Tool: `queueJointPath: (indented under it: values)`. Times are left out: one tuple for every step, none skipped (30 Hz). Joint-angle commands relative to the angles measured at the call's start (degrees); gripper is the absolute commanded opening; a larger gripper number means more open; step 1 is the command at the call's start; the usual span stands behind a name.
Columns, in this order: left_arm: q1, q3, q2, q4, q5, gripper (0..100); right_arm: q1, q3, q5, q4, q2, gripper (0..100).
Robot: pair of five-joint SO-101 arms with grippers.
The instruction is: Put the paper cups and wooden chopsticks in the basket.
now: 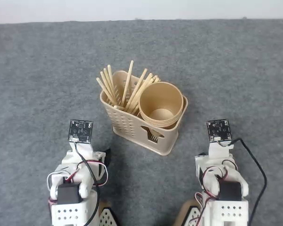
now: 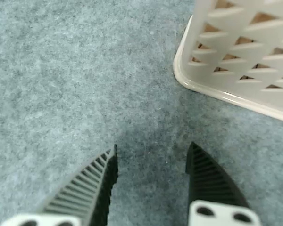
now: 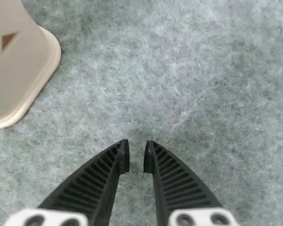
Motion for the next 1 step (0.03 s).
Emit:
queueJointPath:
  values:
    - [0.4,-0.3,-0.8,-1.1,0.4,22,-0.1,1.1,0.5,0.8,-0.4,6.9]
